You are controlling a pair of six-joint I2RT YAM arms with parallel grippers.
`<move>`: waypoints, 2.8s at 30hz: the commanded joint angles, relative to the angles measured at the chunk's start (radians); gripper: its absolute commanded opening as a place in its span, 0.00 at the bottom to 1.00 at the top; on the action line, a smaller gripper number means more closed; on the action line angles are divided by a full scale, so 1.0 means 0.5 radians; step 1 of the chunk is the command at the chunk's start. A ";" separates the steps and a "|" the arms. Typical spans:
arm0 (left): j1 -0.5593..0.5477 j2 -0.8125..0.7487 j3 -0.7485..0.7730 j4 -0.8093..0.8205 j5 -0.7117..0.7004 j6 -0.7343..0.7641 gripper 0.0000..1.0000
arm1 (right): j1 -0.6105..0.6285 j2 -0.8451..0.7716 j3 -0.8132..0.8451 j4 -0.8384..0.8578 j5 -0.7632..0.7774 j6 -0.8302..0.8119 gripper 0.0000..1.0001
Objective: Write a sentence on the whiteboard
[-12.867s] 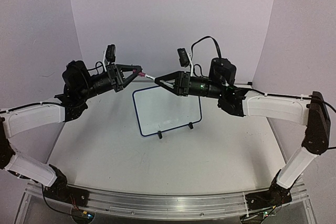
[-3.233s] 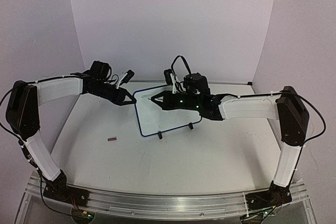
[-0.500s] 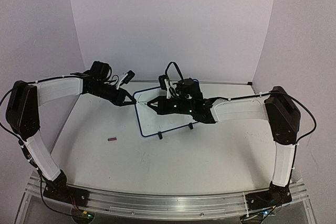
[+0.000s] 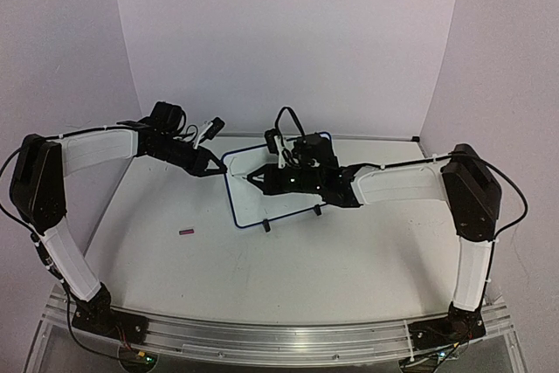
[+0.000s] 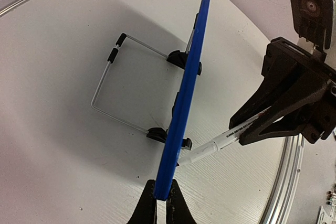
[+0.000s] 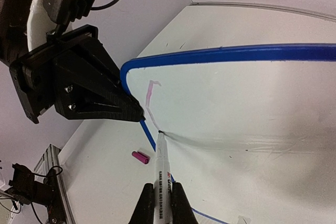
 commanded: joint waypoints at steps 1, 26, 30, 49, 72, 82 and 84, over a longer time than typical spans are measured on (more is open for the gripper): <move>-0.023 -0.004 0.040 -0.080 -0.060 0.070 0.00 | -0.018 -0.103 -0.035 -0.030 0.174 -0.026 0.00; -0.036 0.003 0.046 -0.088 -0.070 0.076 0.00 | -0.014 -0.279 -0.135 0.142 -0.042 -0.016 0.00; -0.041 0.008 0.049 -0.094 -0.079 0.080 0.00 | -0.015 -0.251 -0.109 0.142 -0.007 -0.005 0.00; -0.052 0.019 0.054 -0.106 -0.100 0.089 0.00 | -0.015 -0.067 0.036 0.088 -0.021 -0.008 0.00; -0.054 0.020 0.056 -0.114 -0.108 0.099 0.00 | -0.017 -0.142 -0.044 0.032 0.256 0.010 0.00; -0.057 0.017 0.055 -0.119 -0.109 0.098 0.00 | -0.017 -0.205 -0.095 0.032 0.313 -0.005 0.00; -0.057 0.017 0.055 -0.119 -0.108 0.098 0.00 | -0.014 -0.211 -0.104 0.035 0.319 -0.009 0.00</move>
